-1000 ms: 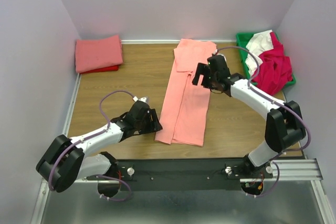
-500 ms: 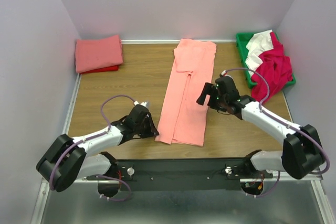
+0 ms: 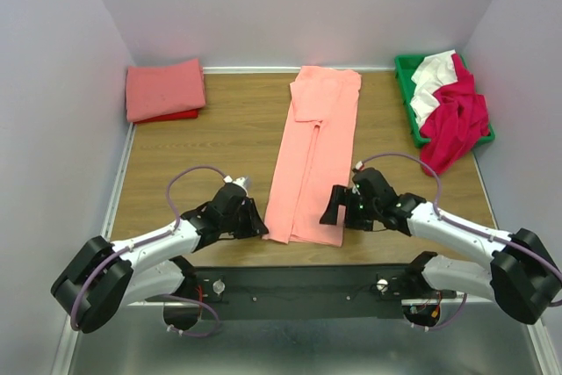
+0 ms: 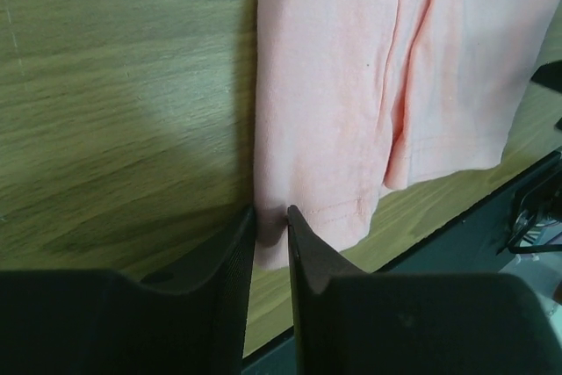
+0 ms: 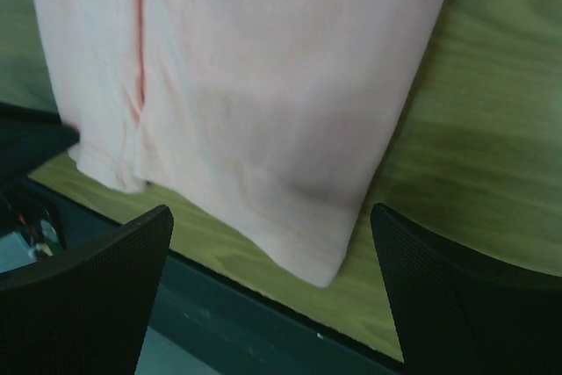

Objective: Fold and stack the t-shirts
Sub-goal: Fold the tshirt

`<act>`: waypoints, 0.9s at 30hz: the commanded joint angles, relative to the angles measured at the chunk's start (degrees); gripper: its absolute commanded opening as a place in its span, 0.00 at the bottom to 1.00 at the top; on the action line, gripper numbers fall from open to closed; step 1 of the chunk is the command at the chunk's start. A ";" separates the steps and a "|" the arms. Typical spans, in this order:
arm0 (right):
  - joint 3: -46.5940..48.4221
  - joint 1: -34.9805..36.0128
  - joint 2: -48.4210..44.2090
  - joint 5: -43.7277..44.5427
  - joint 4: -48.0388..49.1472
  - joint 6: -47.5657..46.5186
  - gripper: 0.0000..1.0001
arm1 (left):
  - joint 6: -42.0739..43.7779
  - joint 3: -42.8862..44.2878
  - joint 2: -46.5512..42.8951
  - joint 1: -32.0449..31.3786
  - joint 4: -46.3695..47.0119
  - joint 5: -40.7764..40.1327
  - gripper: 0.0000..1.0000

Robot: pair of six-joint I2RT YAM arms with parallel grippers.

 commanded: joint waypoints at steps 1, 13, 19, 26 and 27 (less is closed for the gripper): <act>-3.56 1.73 -3.89 -3.56 -4.42 3.19 1.00 | -0.26 -1.59 -0.61 -0.78 -4.03 0.97 0.26; -4.97 5.50 -2.86 -6.12 -8.03 4.77 0.94 | -1.23 -1.94 -3.86 -1.39 -4.73 1.15 0.01; -5.32 7.18 0.47 -4.88 -6.01 5.74 0.80 | -1.67 -2.03 -4.74 -1.57 -3.95 1.76 0.00; -5.67 8.05 2.95 -4.35 -5.13 6.09 0.31 | -1.93 -1.94 -5.70 -1.83 -2.89 2.20 0.00; -5.59 8.06 2.69 -4.53 -5.22 6.09 0.27 | -2.02 -1.85 -5.79 -1.92 -2.89 2.20 0.00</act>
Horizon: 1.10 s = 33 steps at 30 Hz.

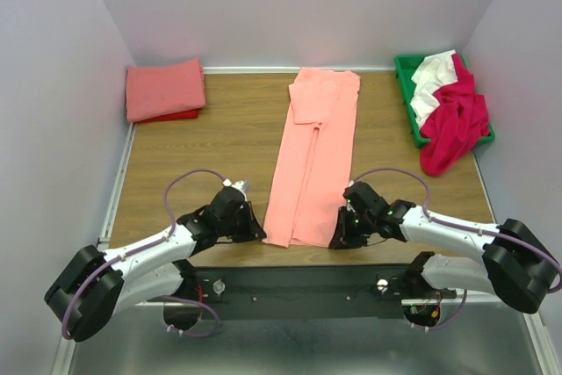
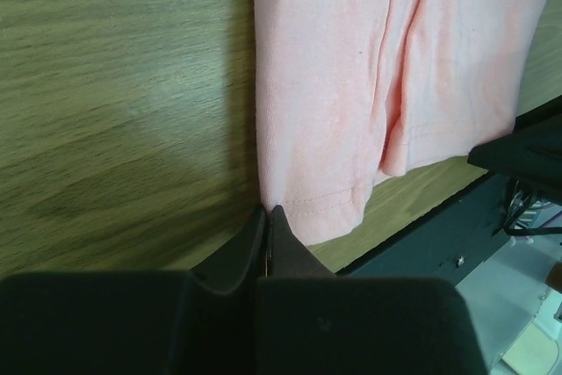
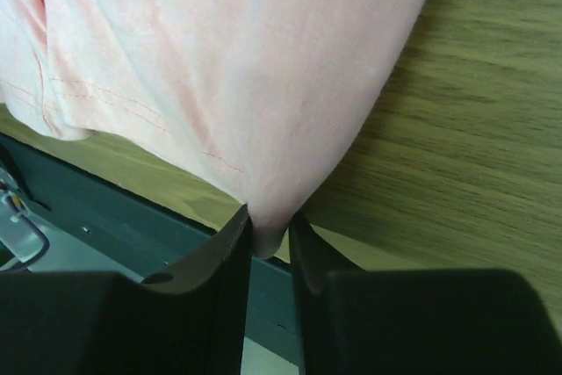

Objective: Fold and stack the t-shirts
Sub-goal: Fold the tshirt

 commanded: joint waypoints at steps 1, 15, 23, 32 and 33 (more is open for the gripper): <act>-1.26 0.78 0.22 1.24 -1.74 -0.09 0.23 | -0.53 -0.45 -1.38 -0.46 -0.11 1.74 0.00; 8.05 0.78 -1.63 12.56 -2.62 -5.37 0.00 | 4.47 11.14 3.71 -0.11 4.99 0.69 0.00; 17.71 0.60 4.94 28.63 -2.71 -4.31 0.00 | 9.83 25.90 17.93 3.93 6.30 0.95 0.00; 30.54 -5.80 13.92 35.51 -2.62 -7.56 0.00 | 14.93 42.07 30.41 8.59 5.78 -0.28 0.00; 31.34 -6.51 14.36 35.78 -2.62 -7.56 0.00 | 15.28 43.39 31.48 9.38 5.78 0.15 0.00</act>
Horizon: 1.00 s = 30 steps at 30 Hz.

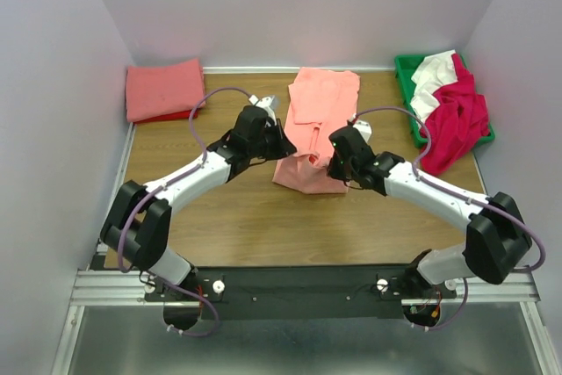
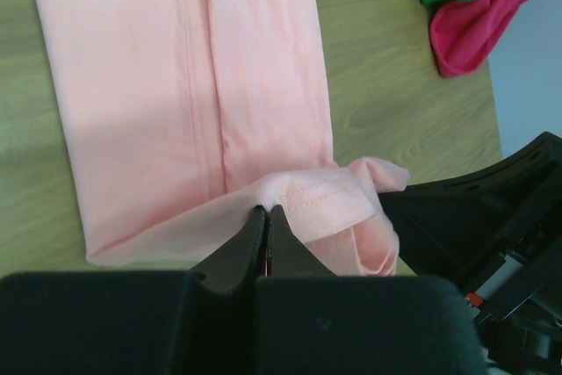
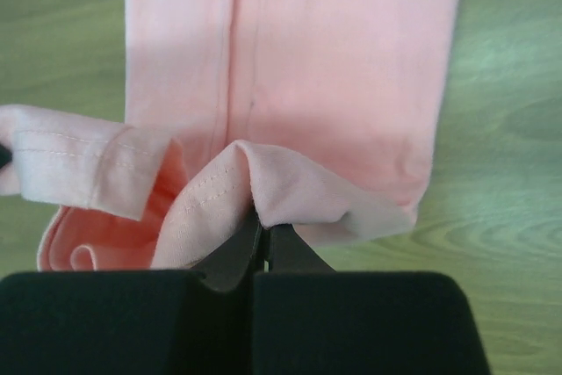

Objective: Fold and stack the t-shirts
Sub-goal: Fold the tshirt

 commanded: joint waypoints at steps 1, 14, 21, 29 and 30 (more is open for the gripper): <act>4.26 -3.08 2.93 5.84 -0.33 -1.90 0.01 | 3.83 6.65 4.76 1.96 0.29 -0.54 0.00; 15.16 -11.96 13.74 -0.05 2.13 -7.09 0.00 | 7.97 23.19 20.57 7.14 -2.26 4.20 0.00; 20.44 -15.22 20.95 -5.85 3.01 -9.73 0.00 | 9.46 28.82 25.59 8.38 -3.40 5.08 0.00; 23.16 -18.29 26.05 -6.90 3.10 -9.38 0.01 | 10.08 33.74 31.30 9.08 -5.51 4.29 0.00; 23.60 -18.55 26.84 -7.26 3.19 -9.38 0.01 | 9.99 34.10 31.75 9.17 -5.68 4.38 0.00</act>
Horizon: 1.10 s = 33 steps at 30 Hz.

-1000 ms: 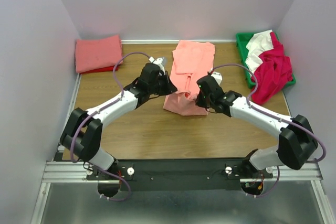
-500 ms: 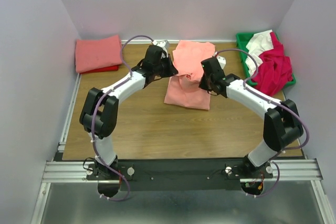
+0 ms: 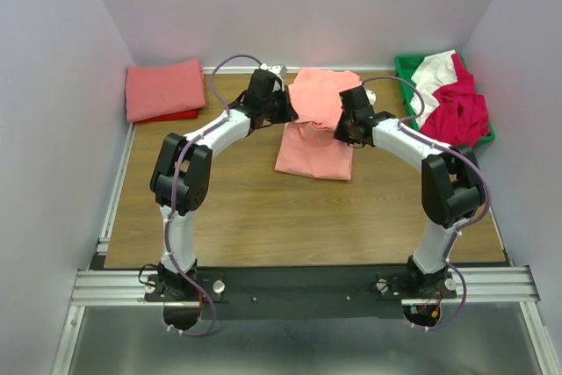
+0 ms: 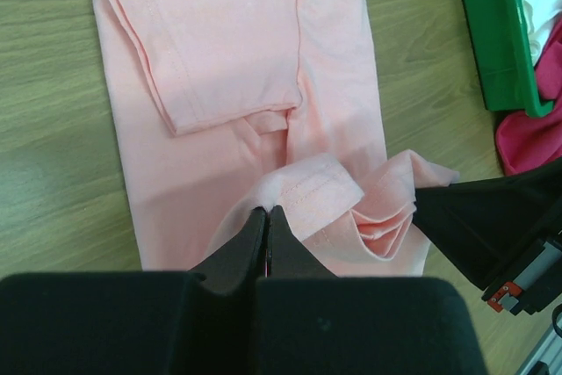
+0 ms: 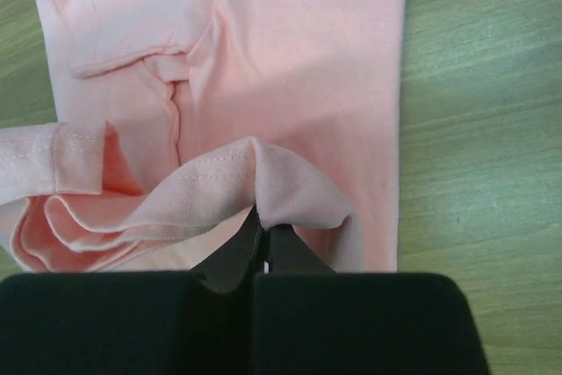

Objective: Fold and stack the t-shirts
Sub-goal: Fold the tshirt

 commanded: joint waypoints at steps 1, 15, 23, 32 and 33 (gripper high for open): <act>2.82 -1.44 2.80 -2.10 0.87 -0.63 0.00 | 1.55 3.04 2.66 0.66 -1.62 0.86 0.00; 9.06 -4.08 10.53 -3.33 0.78 -2.83 0.27 | 2.52 10.60 10.66 1.37 -5.04 0.25 0.16; 7.84 -4.52 6.59 -3.68 0.78 -3.97 0.85 | 3.22 9.56 7.50 2.42 -6.63 -1.42 0.98; -1.74 -4.52 -2.03 -13.40 4.37 -4.23 1.00 | 0.24 -10.64 -6.28 2.34 2.40 0.86 0.98; -1.66 -4.52 -1.77 -15.44 4.91 -4.76 1.00 | 0.06 -12.58 -7.26 2.34 3.20 1.12 0.98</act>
